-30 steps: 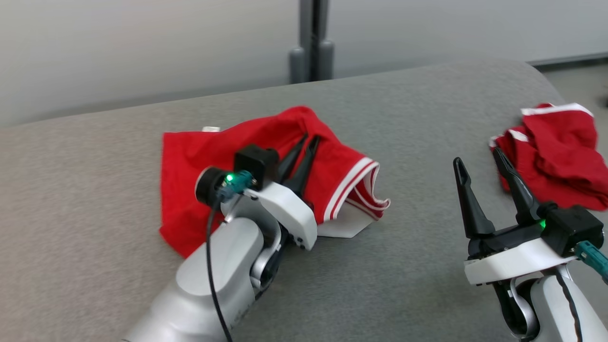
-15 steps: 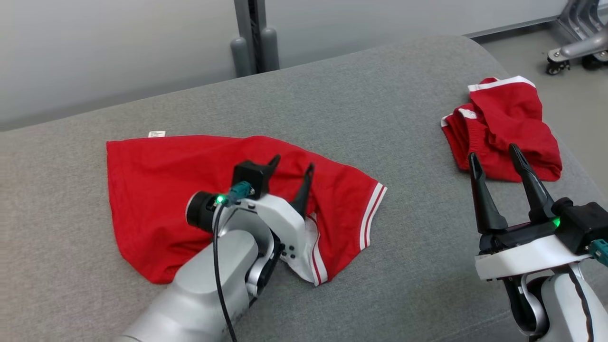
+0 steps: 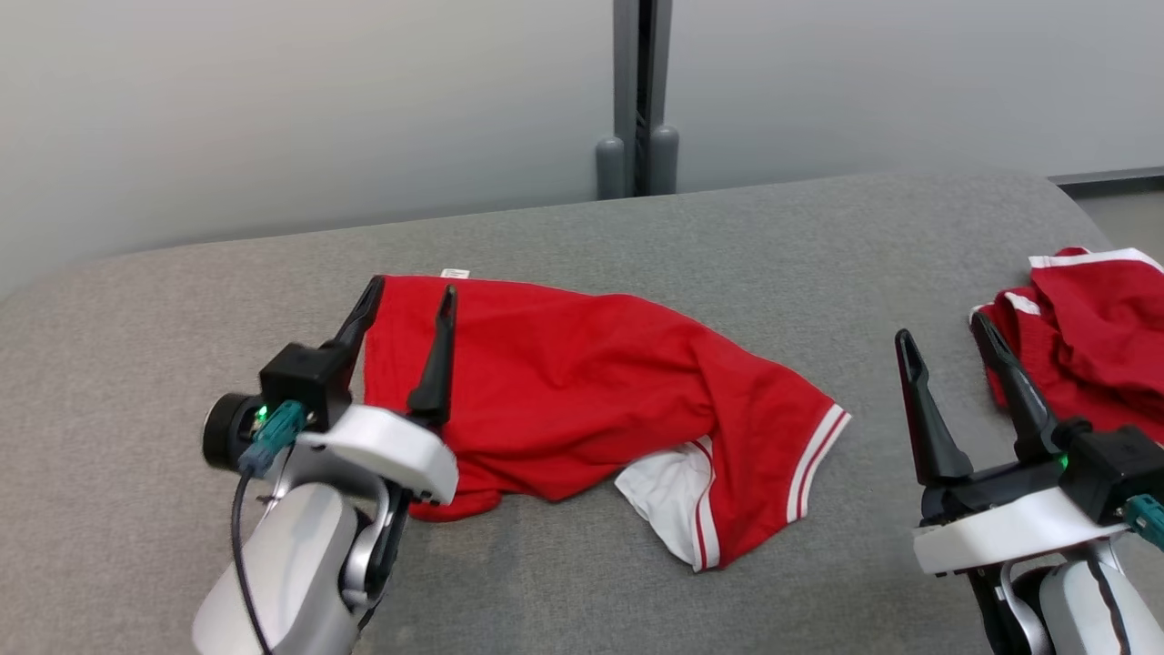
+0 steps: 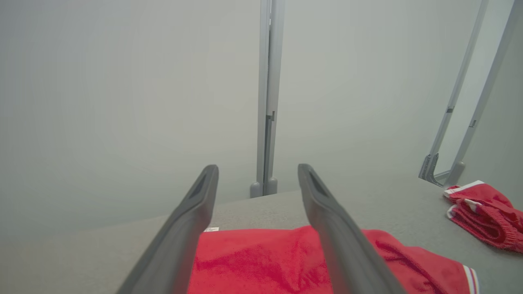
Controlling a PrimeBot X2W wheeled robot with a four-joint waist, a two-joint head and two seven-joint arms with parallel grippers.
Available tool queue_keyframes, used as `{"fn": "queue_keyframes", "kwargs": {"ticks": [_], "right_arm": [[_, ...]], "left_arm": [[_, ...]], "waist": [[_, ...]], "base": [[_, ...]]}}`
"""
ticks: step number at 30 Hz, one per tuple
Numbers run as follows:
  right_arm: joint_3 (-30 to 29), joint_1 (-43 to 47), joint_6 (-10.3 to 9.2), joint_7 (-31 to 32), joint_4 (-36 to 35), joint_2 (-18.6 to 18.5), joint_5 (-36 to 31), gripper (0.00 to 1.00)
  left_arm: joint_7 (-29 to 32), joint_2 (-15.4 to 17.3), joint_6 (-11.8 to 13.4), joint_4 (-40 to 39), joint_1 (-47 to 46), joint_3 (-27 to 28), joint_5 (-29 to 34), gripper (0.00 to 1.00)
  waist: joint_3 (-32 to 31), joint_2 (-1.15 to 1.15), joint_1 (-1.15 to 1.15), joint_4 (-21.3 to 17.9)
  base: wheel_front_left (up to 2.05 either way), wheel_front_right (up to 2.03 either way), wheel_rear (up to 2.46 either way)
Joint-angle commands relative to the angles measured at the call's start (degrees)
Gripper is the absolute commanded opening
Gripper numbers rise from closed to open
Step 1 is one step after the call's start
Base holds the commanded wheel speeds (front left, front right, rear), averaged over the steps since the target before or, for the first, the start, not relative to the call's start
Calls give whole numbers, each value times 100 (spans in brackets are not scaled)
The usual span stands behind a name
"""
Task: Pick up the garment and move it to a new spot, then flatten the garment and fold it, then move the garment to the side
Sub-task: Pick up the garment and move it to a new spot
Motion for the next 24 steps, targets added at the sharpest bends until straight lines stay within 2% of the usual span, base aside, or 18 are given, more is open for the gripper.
{"fn": "queue_keyframes", "kwargs": {"ticks": [1,6,10,16,20,24], "right_arm": [[-6,89,-2,-27,-10,5,-7,100],[-21,254,-2,-27,-78,28,42,100],[-5,371,-2,-27,-59,9,10,100],[86,517,-2,-27,-10,42,56,100],[115,598,-2,-27,31,5,90,100],[157,620,-2,-27,73,6,86,100]], "left_arm": [[-22,43,-57,-125,163,148,116,100],[-14,239,-264,-721,991,732,877,100],[-15,65,-382,-922,1557,1135,1134,100],[-15,-379,-502,-1200,2259,1758,1432,100],[-16,-573,-668,-1315,2460,1875,1612,100],[-16,-638,-679,-1331,2519,1975,1746,100]], "waist": [[-146,0,0,215],[-210,0,0,516],[-300,0,0,673],[-387,0,0,786],[-412,0,0,869],[-428,0,0,901]], "base": [[0,0,0],[0,0,0],[0,0,0],[0,0,0],[0,0,0],[0,0,0]]}}
